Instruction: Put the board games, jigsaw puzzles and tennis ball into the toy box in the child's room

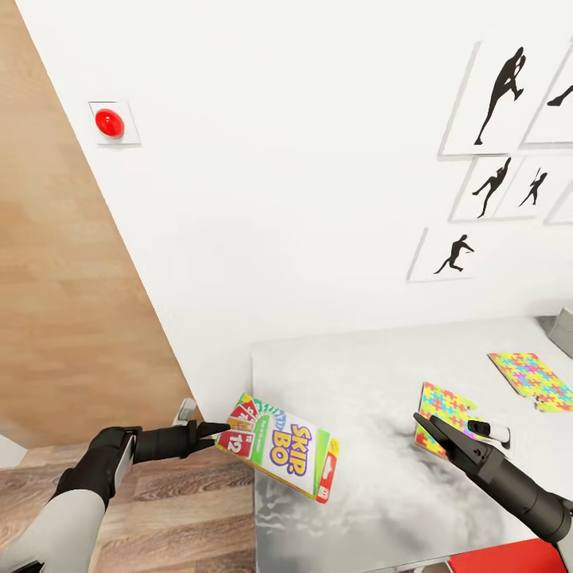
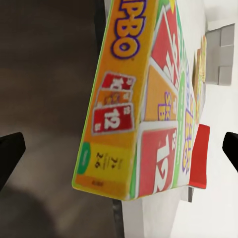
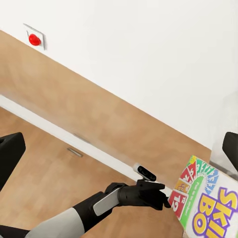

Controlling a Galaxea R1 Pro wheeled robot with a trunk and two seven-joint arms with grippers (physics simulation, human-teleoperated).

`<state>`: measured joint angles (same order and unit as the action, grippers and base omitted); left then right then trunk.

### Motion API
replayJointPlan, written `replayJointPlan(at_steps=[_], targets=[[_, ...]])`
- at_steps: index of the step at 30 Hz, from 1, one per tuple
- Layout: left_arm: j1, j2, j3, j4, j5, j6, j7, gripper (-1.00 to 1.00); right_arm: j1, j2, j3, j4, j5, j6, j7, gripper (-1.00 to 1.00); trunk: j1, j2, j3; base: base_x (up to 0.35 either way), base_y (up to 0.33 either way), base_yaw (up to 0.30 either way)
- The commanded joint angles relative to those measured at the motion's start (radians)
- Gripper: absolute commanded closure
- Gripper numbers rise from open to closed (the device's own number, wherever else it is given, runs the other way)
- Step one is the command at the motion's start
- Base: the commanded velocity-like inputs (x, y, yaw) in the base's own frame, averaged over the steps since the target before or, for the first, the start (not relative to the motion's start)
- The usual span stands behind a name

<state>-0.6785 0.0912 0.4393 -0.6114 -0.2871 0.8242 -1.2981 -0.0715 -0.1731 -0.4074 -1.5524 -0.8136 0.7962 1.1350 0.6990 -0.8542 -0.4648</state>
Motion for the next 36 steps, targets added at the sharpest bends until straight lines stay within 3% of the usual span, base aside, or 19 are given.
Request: replayJointPlan(at_steps=[1,5,9,36], targets=[[-0.001,-0.001,0.005,-0.001,-0.011,0.010,-0.009,-1.00,-0.001,0.000,0.000,0.000,-0.004,0.006,0.000,-1.00,0.000,-0.001,-0.001,0.000,-0.004,0.000],[-0.001,-0.001,0.005,-0.001,-0.011,0.011,-0.008,-1.00,-0.001,0.000,-0.001,0.000,-0.004,0.006,0.000,-1.00,0.000,-0.001,-0.001,0.000,-0.002,0.000],[-0.001,-0.001,0.006,-0.001,-0.011,0.012,-0.008,-1.00,-0.001,0.000,-0.001,0.000,-0.004,0.006,0.000,-1.00,0.015,-0.029,-0.014,0.000,0.000,0.000],[-0.001,-0.002,0.005,-0.001,-0.011,0.012,-0.007,-1.00,-0.001,0.000,-0.001,0.000,-0.005,0.006,0.002,-1.00,0.015,-0.029,-0.014,-0.004,-0.001,0.000]])
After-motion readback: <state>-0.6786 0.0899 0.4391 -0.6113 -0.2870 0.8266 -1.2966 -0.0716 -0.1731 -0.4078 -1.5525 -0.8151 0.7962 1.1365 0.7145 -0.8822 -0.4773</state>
